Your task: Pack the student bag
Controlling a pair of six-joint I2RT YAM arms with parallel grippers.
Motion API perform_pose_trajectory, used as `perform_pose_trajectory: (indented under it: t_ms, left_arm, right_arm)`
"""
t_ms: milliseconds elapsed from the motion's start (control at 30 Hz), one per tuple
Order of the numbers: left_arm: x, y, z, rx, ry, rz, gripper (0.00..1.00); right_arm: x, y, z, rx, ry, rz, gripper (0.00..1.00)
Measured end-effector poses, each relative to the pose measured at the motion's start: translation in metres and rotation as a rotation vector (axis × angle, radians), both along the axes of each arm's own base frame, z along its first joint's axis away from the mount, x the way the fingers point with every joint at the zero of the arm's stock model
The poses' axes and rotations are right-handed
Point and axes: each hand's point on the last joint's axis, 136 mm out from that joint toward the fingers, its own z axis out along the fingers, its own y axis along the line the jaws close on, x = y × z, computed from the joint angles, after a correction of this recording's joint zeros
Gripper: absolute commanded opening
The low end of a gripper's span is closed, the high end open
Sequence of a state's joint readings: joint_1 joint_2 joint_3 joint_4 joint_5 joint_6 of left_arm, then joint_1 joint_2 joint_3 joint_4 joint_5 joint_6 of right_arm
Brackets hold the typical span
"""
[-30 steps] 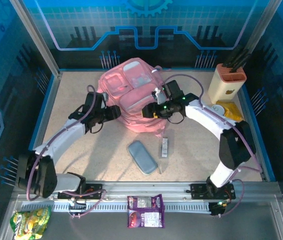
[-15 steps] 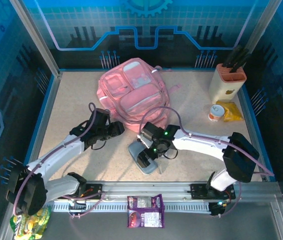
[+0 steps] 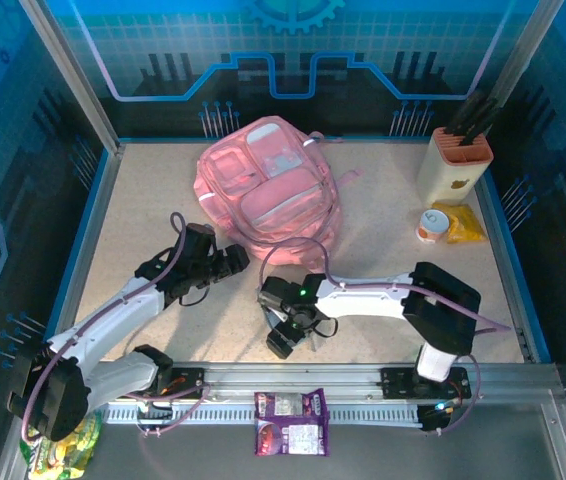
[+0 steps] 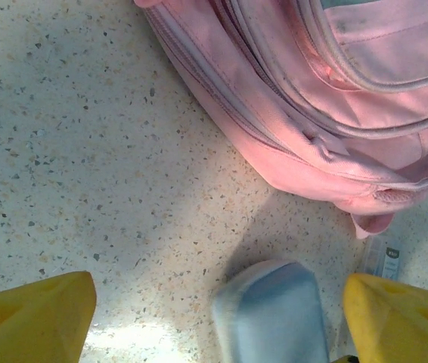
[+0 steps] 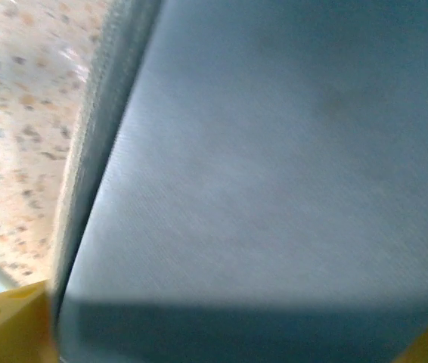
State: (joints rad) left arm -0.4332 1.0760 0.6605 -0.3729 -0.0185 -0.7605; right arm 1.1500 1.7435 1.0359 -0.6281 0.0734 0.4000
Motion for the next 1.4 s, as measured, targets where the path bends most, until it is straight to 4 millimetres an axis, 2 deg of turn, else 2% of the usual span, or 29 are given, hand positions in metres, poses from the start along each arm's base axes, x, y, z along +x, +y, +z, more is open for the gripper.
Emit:
perform_pose_trajectory:
  t_ms: [200, 400, 467, 633, 767, 933, 1067, 1200, 1267, 1400]
  left_arm:
    - [0.000, 0.001, 0.000, 0.007, 0.000, 0.005, 0.88]
    - [0.000, 0.002, -0.001, 0.011, -0.001, 0.004, 0.87]
    - [0.000, 0.002, -0.001, 0.015, -0.003, 0.001, 0.87]
    - [0.006, 0.002, 0.007, 0.049, -0.035, -0.029, 0.85]
    - [0.024, -0.007, 0.030, 0.111, -0.131, -0.118, 0.85]
    - [0.058, -0.030, 0.058, 0.212, -0.289, -0.289, 0.87]
    - [0.086, -0.060, 0.065, 0.296, -0.382, -0.458, 0.89]
    - [0.104, -0.095, 0.053, 0.382, -0.438, -0.642, 0.92]
    - [0.108, -0.113, 0.042, 0.429, -0.455, -0.734, 0.93]
    - [0.121, -0.139, 0.023, 0.505, -0.462, -0.854, 0.93]
  right_arm:
    - [0.003, 0.001, 0.000, -0.005, -0.012, -0.028, 0.99]
    - [0.007, 0.001, 0.001, 0.000, -0.021, -0.043, 0.86]
    - [0.010, 0.002, 0.004, 0.014, -0.031, -0.051, 0.85]
    - [0.016, 0.004, 0.022, 0.064, -0.054, -0.066, 0.84]
    - [0.025, -0.002, 0.051, 0.130, -0.079, -0.100, 0.84]
    - [0.055, -0.036, 0.096, 0.224, -0.113, -0.234, 0.84]
    - [0.076, -0.077, 0.113, 0.234, -0.138, -0.346, 0.84]
    - [0.096, -0.122, 0.113, 0.218, -0.113, -0.487, 0.83]
    - [0.102, -0.138, 0.111, 0.213, -0.102, -0.539, 0.83]
    - [0.109, -0.152, 0.112, 0.236, -0.072, -0.594, 0.81]
